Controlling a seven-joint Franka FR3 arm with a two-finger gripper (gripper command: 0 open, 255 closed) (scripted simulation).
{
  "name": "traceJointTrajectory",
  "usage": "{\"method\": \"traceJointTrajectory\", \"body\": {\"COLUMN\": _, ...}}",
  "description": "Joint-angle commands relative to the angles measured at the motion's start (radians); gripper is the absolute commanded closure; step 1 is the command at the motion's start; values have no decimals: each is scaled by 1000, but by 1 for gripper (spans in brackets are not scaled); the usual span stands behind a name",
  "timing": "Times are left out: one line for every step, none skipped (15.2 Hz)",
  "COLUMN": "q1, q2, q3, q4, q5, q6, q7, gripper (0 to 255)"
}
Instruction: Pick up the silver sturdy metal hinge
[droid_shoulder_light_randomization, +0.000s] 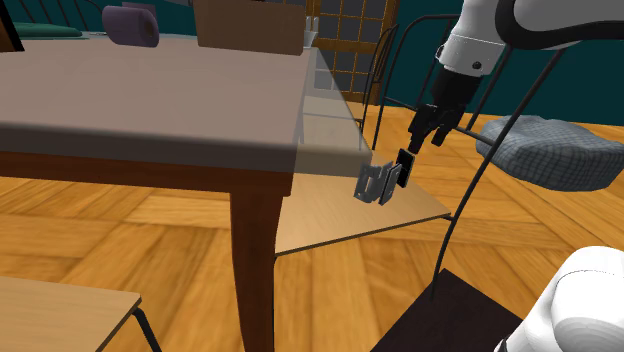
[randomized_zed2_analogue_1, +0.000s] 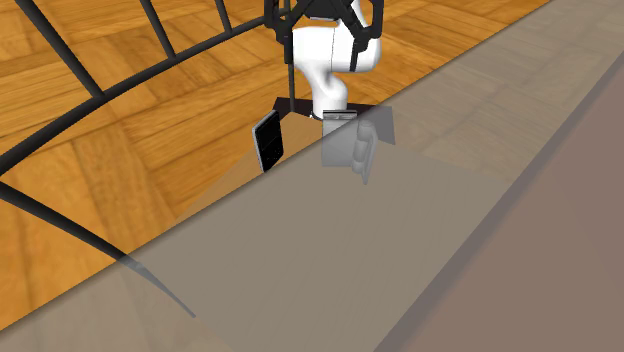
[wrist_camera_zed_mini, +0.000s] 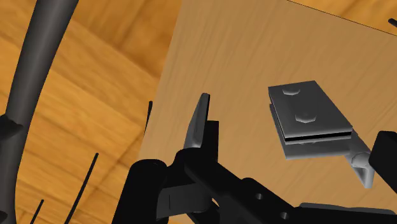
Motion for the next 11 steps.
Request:
{"method": "traceJointTrajectory", "body": {"q1": 0, "q2": 0, "q3": 0, "q4": 0, "q5": 0, "q6": 0, "q7": 0, "gripper": 0}}
{"method": "traceJointTrajectory", "body": {"q1": 2, "q2": 31, "q3": 13, "q4": 3, "q5": 10, "q6": 8, "q7": 20, "gripper": 0}}
{"method": "traceJointTrajectory", "body": {"q1": 4, "q2": 62, "q3": 25, "q4": 7, "q5": 20, "q6": 15, "q7": 40, "gripper": 0}}
{"method": "traceJointTrajectory", "body": {"q1": 6, "q2": 95, "q3": 37, "q4": 11, "q5": 29, "q6": 23, "q7": 60, "gripper": 0}}
{"method": "traceJointTrajectory", "body": {"q1": 9, "q2": 127, "q3": 49, "q4": 17, "q5": 38, "q6": 30, "q7": 79, "gripper": 0}}
{"method": "traceJointTrajectory", "body": {"q1": 10, "q2": 149, "q3": 56, "q4": 21, "q5": 44, "q6": 35, "q7": 92, "gripper": 0}}
{"method": "traceJointTrajectory", "body": {"q1": 11, "q2": 147, "q3": 56, "q4": 6, "q5": 45, "q6": 48, "q7": 92, "gripper": 0}}
{"method": "traceJointTrajectory", "body": {"q1": 11, "q2": 145, "q3": 57, "q4": -9, "q5": 45, "q6": 61, "q7": 92, "gripper": 0}}
{"method": "traceJointTrajectory", "body": {"q1": 11, "q2": 144, "q3": 57, "q4": -23, "q5": 45, "q6": 74, "q7": 92, "gripper": 0}}
{"method": "traceJointTrajectory", "body": {"q1": 11, "q2": 142, "q3": 57, "q4": -38, "q5": 46, "q6": 87, "q7": 92, "gripper": 0}}
{"method": "traceJointTrajectory", "body": {"q1": 11, "q2": 141, "q3": 58, "q4": -52, "q5": 46, "q6": 100, "q7": 92, "gripper": 0}}
